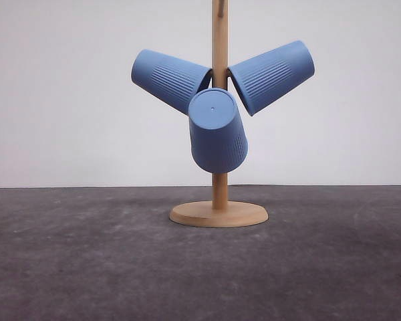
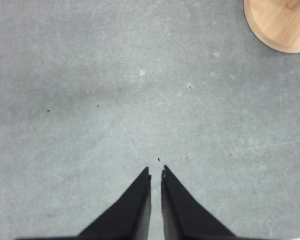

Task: Place three cups

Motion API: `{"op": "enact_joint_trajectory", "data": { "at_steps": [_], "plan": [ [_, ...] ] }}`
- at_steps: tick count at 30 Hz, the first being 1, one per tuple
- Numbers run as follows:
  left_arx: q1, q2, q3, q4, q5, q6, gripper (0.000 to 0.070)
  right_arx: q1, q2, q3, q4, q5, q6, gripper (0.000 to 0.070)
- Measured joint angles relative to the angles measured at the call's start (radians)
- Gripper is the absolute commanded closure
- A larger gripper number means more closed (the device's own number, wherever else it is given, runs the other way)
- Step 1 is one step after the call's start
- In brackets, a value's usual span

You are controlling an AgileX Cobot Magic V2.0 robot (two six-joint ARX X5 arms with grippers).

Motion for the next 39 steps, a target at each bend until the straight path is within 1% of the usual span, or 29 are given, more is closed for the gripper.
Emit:
{"op": "enact_joint_trajectory", "data": {
  "at_steps": [6, 9, 11, 13, 16, 20, 22, 26, 30, 33, 35, 39],
  "plan": [
    [-0.004, -0.002, 0.0, 0.001, 0.0, 0.0, 0.0687, 0.0, 0.0, 0.0, 0.001, 0.0, 0.0, 0.0699],
    [-0.003, -0.031, -0.003, 0.013, -0.011, 0.009, 0.0685, 0.0, 0.0, 0.0, 0.001, 0.0, 0.0, 0.0699],
    [0.006, -0.078, -0.018, 0.057, -0.022, 0.032, 0.0685, 0.0, 0.0, 0.0, 0.001, 0.0, 0.0, 0.0699],
    [0.028, -0.147, -0.063, 0.127, -0.023, 0.052, 0.0685, 0.0, 0.0, 0.0, 0.001, 0.0, 0.0, 0.0699],
    [0.082, -0.279, -0.211, 0.3, -0.024, 0.058, 0.0685, 0.0, 0.0, 0.0, 0.001, 0.0, 0.0, 0.0699],
    [0.142, -0.475, -0.509, 0.599, -0.025, 0.053, 0.0685, 0.0, 0.0, 0.0, 0.001, 0.0, 0.0, 0.0699],
    [0.153, -0.571, -0.665, 0.709, -0.025, 0.048, 0.0685, 0.0, 0.0, 0.0, 0.001, 0.0, 0.0, 0.0699],
    [0.158, -0.776, -0.938, 0.832, -0.025, 0.04, 0.0685, 0.0, 0.0, 0.0, 0.001, 0.0, 0.0, 0.0699],
    [0.159, -0.963, -1.138, 0.927, -0.025, 0.031, 0.0685, 0.0, 0.0, 0.0, 0.001, 0.0, 0.0, 0.0699],
    [0.161, -1.061, -1.251, 0.989, -0.025, 0.018, 0.0685, 0.0, 0.0, 0.0, 0.001, 0.0, 0.0, 0.0699],
    [0.167, -1.11, -1.306, 1.021, -0.025, -0.006, 0.0685, 0.0, 0.0, 0.0, 0.001, 0.0, 0.0, 0.0699],
    [0.178, -1.128, -1.365, 1.13, -0.025, -0.057, 0.0685, 0.0, 0.0, 0.0, 0.001, 0.0, 0.0, 0.0699]
  ]
}}
